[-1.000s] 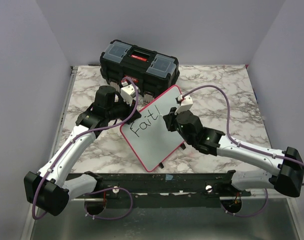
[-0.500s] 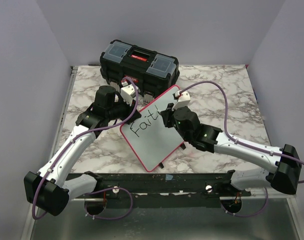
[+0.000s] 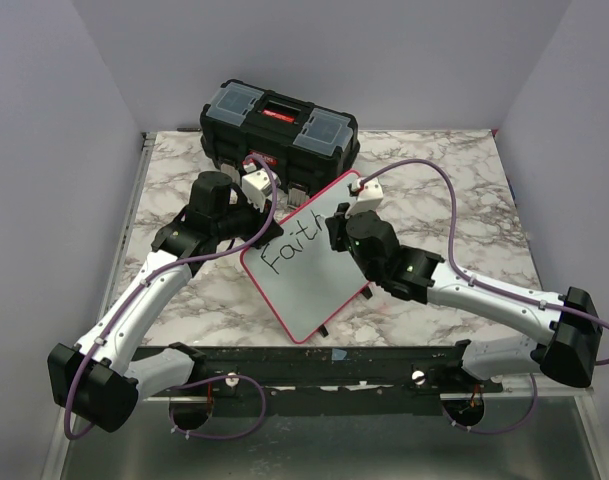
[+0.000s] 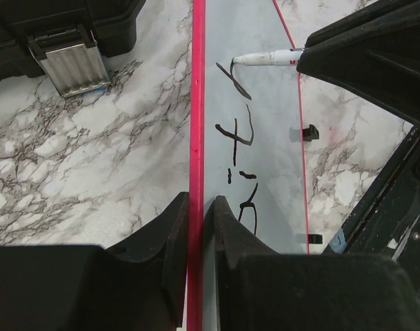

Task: Write a sentence on the whiteboard

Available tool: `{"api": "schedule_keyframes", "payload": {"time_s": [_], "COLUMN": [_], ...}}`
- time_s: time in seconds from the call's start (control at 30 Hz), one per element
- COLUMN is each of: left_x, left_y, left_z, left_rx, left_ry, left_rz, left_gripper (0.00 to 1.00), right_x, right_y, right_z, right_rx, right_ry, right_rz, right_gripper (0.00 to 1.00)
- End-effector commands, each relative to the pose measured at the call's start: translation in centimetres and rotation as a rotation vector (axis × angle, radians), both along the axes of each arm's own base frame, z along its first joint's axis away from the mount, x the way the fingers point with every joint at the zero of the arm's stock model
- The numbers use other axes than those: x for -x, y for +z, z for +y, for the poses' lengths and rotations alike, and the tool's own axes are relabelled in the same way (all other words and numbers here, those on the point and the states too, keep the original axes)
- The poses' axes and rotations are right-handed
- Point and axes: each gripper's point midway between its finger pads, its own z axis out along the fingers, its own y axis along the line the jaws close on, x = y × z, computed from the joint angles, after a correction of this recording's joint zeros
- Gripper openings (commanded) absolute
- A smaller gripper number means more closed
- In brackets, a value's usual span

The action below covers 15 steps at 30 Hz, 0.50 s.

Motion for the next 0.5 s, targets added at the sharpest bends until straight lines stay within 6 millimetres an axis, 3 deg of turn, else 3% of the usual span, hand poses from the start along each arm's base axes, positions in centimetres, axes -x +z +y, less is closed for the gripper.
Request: {"api": "schedule_keyframes", "payload": {"time_s": [0.0,0.47], "left_x": [-0.3,-0.2], "left_y": [2.0,1.9], "left_z": [0.1,0.0], "left_rx": [0.002,-0.003], "left_ry": [-0.02,-0.021], "left_rz": [-0.112,-0.112], "left_gripper": [0.0,0.0], "right_x": [-0.7,1.3], "right_y": [-0.4,-2.7], "right_z": [-1.0,-1.8], "right_rx": [0.029,-0.009], "right_ry": [-0.058,-0.016], "right_rz": [0.009,0.074], "right_gripper": [0.01,0.01]}}
